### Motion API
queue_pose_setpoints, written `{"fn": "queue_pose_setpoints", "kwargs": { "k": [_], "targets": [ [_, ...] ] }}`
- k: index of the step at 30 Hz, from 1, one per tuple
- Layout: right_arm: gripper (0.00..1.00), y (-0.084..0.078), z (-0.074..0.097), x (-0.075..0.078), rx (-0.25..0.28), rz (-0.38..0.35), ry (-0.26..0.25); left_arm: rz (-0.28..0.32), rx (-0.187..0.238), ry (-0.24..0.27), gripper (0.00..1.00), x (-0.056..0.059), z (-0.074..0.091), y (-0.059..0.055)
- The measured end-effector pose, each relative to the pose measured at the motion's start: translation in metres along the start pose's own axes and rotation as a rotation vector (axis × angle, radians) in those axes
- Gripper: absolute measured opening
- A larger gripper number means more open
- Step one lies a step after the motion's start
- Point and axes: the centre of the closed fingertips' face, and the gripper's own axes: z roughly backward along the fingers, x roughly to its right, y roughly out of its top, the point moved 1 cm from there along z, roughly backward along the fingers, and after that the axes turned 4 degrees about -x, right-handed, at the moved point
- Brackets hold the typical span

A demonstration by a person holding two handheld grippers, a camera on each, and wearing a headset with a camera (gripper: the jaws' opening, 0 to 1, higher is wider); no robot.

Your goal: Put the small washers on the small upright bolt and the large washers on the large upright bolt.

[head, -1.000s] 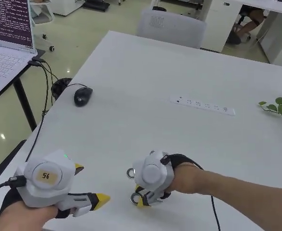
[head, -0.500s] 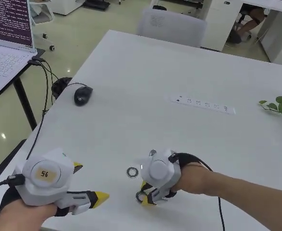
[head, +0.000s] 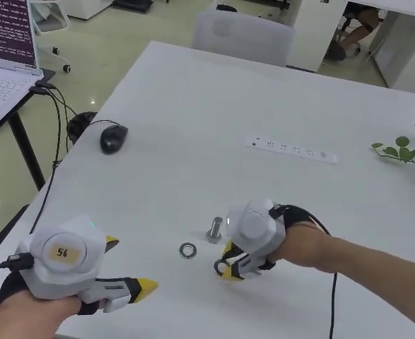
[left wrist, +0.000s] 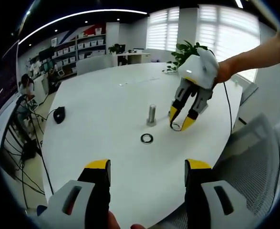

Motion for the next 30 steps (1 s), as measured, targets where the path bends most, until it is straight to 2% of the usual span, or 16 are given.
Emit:
{"fn": "queue_pose_setpoints", "kwargs": {
  "k": [5,11,17,22,30],
  "targets": [
    [0.23,0.004,0.014,0.018,0.012,-0.01,-0.031,-0.001,0.001,-0.004,0.62,0.002,-0.001,0.001],
    [0.23,0.018,0.029,0.043,0.031,-0.004,-0.079,-0.001,-0.001,-0.008,0.62,0.004,-0.003,0.0],
    [0.24,0.028,0.031,0.063,0.032,0.002,-0.098,0.002,-0.001,-0.006,0.62,0.004,-0.002,0.0],
    [0.24,0.031,0.025,0.072,0.02,0.006,-0.091,0.006,-0.002,0.0,0.62,0.001,0.0,0.0],
    [0.24,0.03,0.016,0.072,-0.002,0.007,-0.065,0.012,-0.004,0.005,0.62,-0.002,0.001,-0.001]
  ]
}}
